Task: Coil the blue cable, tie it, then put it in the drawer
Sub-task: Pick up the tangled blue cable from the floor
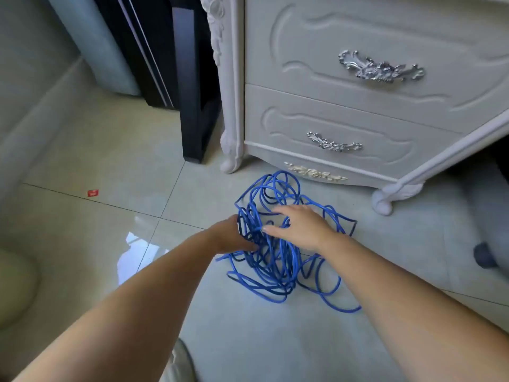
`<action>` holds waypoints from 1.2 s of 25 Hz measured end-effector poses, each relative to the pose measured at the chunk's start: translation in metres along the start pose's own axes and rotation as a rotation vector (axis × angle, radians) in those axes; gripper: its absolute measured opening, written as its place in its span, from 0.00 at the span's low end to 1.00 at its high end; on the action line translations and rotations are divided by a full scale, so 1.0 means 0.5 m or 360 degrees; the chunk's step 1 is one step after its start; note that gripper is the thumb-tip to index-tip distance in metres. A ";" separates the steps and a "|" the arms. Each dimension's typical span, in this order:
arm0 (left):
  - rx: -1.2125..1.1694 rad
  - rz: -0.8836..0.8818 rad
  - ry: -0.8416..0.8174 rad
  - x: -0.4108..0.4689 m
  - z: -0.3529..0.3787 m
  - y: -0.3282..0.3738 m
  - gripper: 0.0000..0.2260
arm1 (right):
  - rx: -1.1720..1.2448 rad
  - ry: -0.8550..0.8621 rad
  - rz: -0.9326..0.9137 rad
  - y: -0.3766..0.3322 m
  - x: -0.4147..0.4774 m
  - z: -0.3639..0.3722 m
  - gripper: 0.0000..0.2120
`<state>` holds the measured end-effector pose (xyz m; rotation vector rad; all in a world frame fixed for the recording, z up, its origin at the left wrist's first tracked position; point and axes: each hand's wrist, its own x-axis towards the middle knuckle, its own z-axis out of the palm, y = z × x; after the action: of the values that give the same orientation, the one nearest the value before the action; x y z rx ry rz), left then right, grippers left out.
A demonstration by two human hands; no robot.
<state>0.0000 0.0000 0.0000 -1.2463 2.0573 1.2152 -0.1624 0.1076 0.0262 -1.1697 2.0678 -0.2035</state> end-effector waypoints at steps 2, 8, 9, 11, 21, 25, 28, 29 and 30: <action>0.0022 -0.0054 0.0035 0.004 -0.004 0.005 0.32 | -0.0246 -0.0228 0.0015 0.004 0.003 0.012 0.31; -0.0520 -0.0113 0.0003 0.007 -0.045 -0.004 0.09 | 0.0066 0.0007 0.0170 0.041 -0.004 0.004 0.16; -0.0683 -0.0106 -0.0003 0.003 -0.056 -0.006 0.08 | 0.0155 0.0086 0.0221 0.052 -0.007 -0.004 0.18; -0.0975 -0.0039 -0.0045 -0.012 -0.076 0.004 0.09 | 0.0330 0.0232 0.0305 0.075 -0.014 -0.023 0.20; -0.1362 0.0170 -0.0129 -0.041 -0.099 0.067 0.12 | 0.1434 0.0559 0.0502 0.125 -0.066 -0.093 0.19; -0.1182 0.0084 0.0057 -0.015 -0.076 0.050 0.10 | 0.1615 0.0030 0.0335 0.120 -0.068 -0.103 0.12; -0.0976 -0.0030 0.0122 0.006 -0.050 0.035 0.14 | 0.1669 0.0007 0.0321 0.128 -0.062 -0.101 0.10; -0.0933 -0.0075 0.0139 0.011 -0.046 0.033 0.16 | 0.1702 0.0060 0.0351 0.135 -0.061 -0.098 0.09; -0.0903 -0.0102 0.0153 0.015 -0.044 0.031 0.18 | 0.1716 0.0119 0.0404 0.143 -0.062 -0.094 0.09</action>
<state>-0.0157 -0.0192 0.0129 -1.6258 1.7707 1.8151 -0.2325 0.1631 0.0428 -0.2351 1.7015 -1.0785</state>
